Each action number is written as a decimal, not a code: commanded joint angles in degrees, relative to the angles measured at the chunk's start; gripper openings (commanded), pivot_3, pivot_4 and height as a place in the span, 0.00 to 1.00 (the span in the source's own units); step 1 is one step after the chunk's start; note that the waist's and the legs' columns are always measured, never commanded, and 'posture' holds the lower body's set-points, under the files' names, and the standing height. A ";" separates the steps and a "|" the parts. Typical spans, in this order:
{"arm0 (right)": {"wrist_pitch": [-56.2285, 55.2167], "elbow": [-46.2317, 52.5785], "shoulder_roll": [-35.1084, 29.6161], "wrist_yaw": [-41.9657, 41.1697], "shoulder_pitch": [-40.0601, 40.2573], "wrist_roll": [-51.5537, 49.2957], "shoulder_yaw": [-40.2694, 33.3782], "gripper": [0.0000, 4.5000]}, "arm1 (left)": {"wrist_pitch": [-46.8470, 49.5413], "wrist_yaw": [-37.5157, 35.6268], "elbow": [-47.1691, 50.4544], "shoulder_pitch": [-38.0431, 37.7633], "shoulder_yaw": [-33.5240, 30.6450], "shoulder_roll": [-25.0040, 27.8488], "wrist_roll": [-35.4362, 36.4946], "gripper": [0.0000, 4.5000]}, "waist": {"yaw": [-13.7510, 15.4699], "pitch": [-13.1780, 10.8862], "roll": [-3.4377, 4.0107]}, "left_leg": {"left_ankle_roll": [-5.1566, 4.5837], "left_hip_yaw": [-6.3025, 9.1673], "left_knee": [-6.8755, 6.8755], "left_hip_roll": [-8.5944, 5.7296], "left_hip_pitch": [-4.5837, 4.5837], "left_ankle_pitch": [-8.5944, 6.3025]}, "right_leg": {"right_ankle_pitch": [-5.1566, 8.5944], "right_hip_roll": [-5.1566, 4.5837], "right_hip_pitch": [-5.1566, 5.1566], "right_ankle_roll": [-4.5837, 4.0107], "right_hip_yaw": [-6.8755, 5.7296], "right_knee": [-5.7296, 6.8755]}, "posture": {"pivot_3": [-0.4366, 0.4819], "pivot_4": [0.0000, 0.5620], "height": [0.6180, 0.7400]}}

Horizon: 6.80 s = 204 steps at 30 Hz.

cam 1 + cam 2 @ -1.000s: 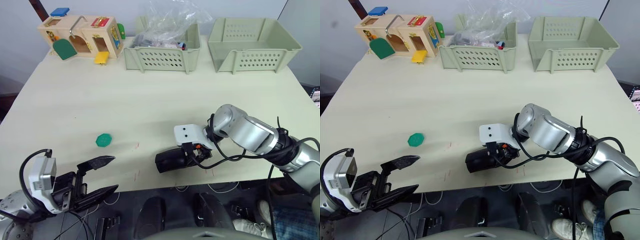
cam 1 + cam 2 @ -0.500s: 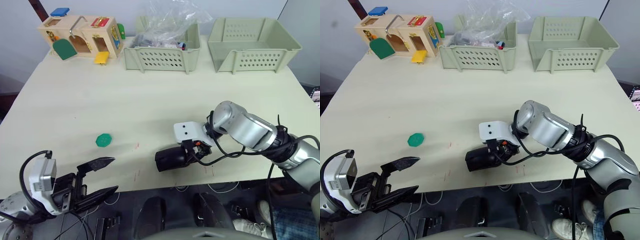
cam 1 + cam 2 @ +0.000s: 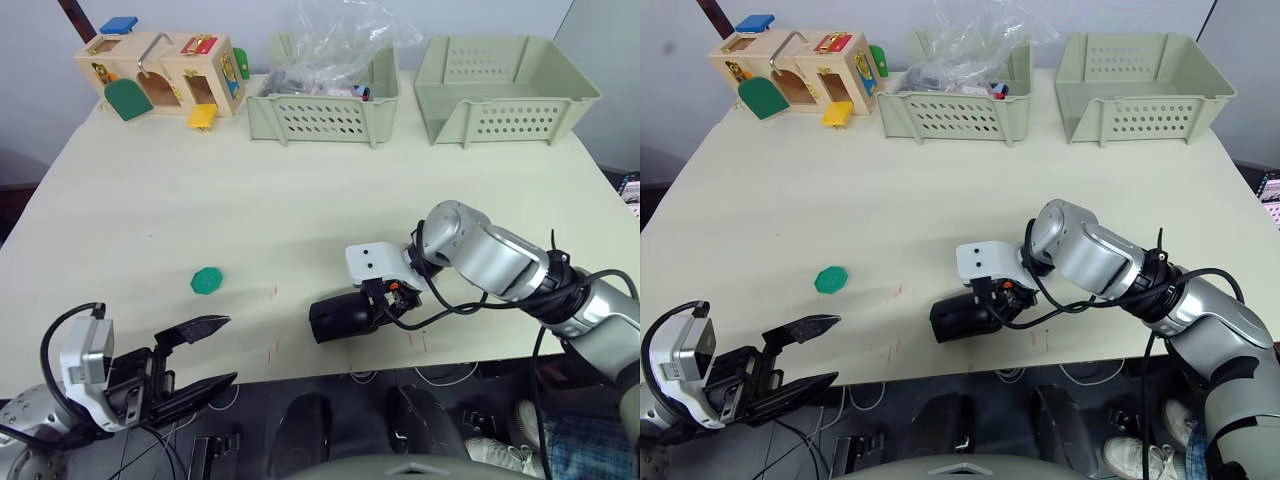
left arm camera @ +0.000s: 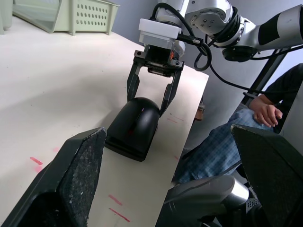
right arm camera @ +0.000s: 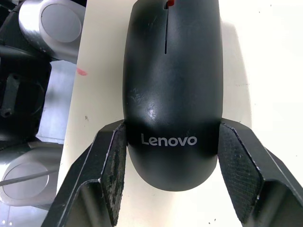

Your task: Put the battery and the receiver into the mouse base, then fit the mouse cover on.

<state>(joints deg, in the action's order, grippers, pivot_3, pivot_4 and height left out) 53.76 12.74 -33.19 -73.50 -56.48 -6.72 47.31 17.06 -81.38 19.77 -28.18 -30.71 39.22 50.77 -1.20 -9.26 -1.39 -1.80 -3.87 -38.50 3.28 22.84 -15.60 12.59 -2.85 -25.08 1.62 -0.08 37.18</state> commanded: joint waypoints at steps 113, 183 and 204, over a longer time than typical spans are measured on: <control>10.98 6.92 0.87 8.96 -3.35 -3.35 0.96 0.80 | 1.27 -0.12 -0.03 1.97 1.39 1.00 -0.61 1.00 | -1.05 -0.02 0.03 | 0.00 0.30 0.02 0.00 0.06 0.00 | 0.00 -0.04 -0.03 0.00 0.00 -0.03 | 0.48 0.27 1.00; -34.50 -3.51 1.83 5.26 29.71 -6.29 -23.02 0.80 | 0.61 -2.53 -1.05 1.09 -2.21 1.61 0.46 1.00 | -0.32 0.00 -0.12 | 0.00 -0.02 0.05 -0.02 0.10 0.00 | -0.01 0.02 0.02 0.03 0.01 -0.18 | 0.48 0.27 1.00; -37.22 -5.36 2.42 4.30 30.13 -4.37 -22.89 0.80 | 0.71 -2.25 -1.06 0.94 -2.25 1.82 0.27 1.00 | 0.43 0.00 -0.12 | 0.00 -0.05 0.03 -0.02 0.08 0.00 | -0.01 0.03 0.03 0.02 0.03 -0.15 | 0.48 0.27 1.00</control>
<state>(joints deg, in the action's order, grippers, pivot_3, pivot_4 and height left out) 17.36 6.32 -30.82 -68.76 -26.38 -10.71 24.79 18.29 -83.53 17.47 -27.00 -31.11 40.88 50.19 -0.77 -9.26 -1.51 -1.79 -3.92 -38.48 3.25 22.92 -15.59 12.58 -2.83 -25.05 1.64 -0.06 37.03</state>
